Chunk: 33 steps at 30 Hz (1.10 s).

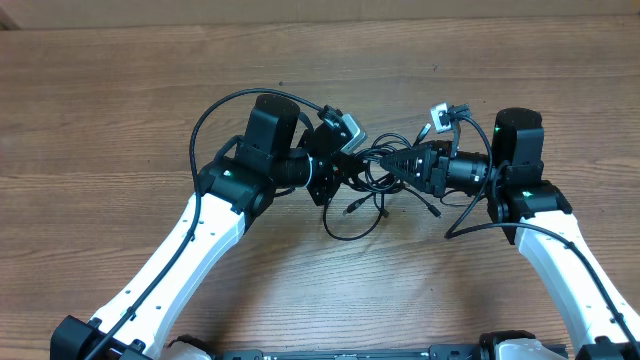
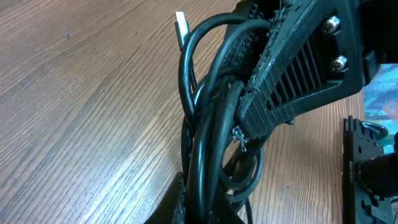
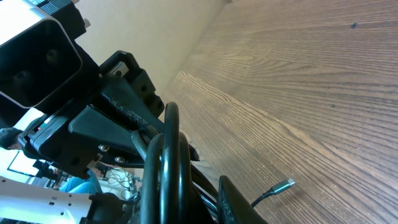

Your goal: Untangle cables

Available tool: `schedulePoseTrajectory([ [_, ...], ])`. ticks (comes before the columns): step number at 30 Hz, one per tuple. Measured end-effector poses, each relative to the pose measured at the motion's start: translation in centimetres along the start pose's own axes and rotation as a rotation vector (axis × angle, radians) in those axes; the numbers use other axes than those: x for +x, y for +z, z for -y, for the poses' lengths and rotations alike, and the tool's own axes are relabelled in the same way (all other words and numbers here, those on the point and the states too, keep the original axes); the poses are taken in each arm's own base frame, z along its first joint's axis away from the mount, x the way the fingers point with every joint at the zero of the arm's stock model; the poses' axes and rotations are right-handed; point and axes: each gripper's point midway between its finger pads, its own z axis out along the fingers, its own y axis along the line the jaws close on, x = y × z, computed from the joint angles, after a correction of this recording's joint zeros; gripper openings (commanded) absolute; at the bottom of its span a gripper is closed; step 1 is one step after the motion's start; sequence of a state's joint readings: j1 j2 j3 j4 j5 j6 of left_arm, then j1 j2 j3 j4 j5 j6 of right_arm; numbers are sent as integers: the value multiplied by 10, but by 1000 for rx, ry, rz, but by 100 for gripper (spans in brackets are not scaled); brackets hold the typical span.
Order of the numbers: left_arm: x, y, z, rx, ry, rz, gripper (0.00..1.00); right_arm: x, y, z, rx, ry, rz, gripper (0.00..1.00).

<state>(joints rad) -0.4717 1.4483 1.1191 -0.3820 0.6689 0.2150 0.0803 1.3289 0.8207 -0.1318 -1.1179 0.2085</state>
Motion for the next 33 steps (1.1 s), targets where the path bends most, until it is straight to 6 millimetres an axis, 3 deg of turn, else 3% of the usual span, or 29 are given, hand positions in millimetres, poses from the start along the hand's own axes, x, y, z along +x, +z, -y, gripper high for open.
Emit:
schedulePoseTrajectory([
  [6, 5, 1, -1, -16, -9, -24, 4, 0, 0, 2, 9, 1, 2, 40],
  [13, 6, 1, -3, -25, -10, -26, 4, -1, 0, 3, 18, -2, 5, 14],
  [20, 6, 0, -5, -37, -12, -28, 4, -1, 0, 3, 18, -7, 5, 19],
  [33, 8, 0, -7, -48, -16, -36, 4, -2, 0, 6, 36, -2, 9, 19],
])
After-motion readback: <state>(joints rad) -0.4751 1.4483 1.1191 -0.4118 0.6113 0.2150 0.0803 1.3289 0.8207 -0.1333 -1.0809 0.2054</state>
